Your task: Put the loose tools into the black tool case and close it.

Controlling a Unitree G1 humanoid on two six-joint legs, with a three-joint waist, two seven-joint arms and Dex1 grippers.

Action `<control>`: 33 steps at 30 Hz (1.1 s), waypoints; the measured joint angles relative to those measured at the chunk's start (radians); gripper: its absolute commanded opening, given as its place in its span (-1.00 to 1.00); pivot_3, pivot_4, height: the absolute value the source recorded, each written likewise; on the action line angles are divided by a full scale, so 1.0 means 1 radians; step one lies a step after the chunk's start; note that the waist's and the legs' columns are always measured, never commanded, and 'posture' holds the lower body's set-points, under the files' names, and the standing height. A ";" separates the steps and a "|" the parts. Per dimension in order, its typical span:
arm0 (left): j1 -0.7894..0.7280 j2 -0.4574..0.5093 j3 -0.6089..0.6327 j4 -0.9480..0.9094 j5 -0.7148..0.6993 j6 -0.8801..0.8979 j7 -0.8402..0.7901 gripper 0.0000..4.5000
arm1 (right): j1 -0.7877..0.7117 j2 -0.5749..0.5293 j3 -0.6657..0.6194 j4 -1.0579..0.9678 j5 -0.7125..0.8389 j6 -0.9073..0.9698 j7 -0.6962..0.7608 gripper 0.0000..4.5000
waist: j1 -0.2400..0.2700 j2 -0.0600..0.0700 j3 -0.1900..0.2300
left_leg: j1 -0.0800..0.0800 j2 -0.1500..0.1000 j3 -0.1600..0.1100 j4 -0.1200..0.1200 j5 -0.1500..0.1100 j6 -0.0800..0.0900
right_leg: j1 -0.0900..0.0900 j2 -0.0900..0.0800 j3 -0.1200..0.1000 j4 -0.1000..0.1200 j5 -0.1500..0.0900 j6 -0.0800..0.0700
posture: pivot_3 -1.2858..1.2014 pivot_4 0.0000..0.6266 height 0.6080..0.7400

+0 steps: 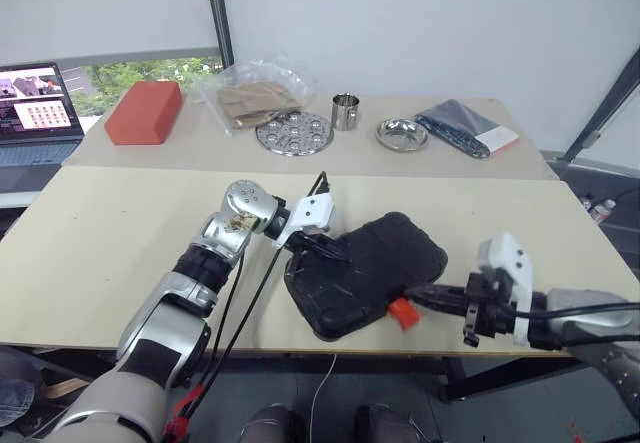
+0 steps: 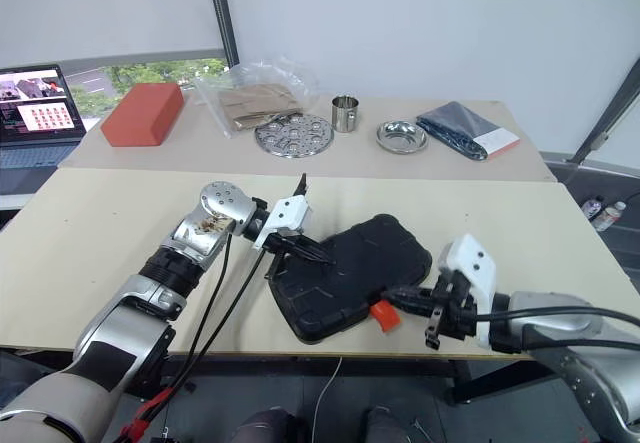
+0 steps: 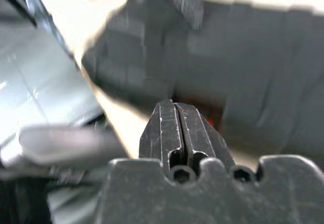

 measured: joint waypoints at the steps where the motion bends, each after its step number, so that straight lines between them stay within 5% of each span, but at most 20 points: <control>1: -0.001 0.000 0.001 0.000 0.001 0.000 0.000 -0.99 | 0.003 -0.009 0.009 -0.002 0.000 0.009 0.000 -1.00 | 0.001 0.000 0.000 | -0.001 0.000 0.000 0.000 0.000 0.000 | 0.000 0.000 0.000 0.000 0.000 0.000 | 0.03 -0.52 0.91; 11: -0.010 -0.004 0.010 0.017 0.011 0.001 0.008 -0.99 | 0.143 -0.041 0.198 0.062 -0.265 -0.088 0.008 -1.00 | 0.001 0.000 0.000 | -0.002 0.000 0.001 0.000 0.000 0.001 | -0.001 0.000 0.000 -0.002 -0.003 0.006 | 0.03 -0.52 0.91; 20: -0.015 -0.006 0.016 0.035 0.021 -0.005 0.010 -0.99 | 0.036 0.027 0.014 0.017 -0.032 -0.043 0.015 -1.00 | -0.013 0.000 0.000 | -0.001 0.000 -0.001 0.000 0.000 0.000 | 0.000 0.001 -0.001 -0.001 0.000 0.001 | 0.03 -0.52 0.91; 33: -0.022 -0.007 0.016 0.036 0.025 -0.017 0.001 -0.99 | 0.060 -0.048 0.192 0.076 -0.203 -0.047 0.020 -1.00 | -0.005 0.000 0.000 | -0.002 0.000 0.001 0.000 0.000 0.001 | 0.000 0.001 0.000 -0.004 0.000 0.001 | 0.03 -0.52 0.91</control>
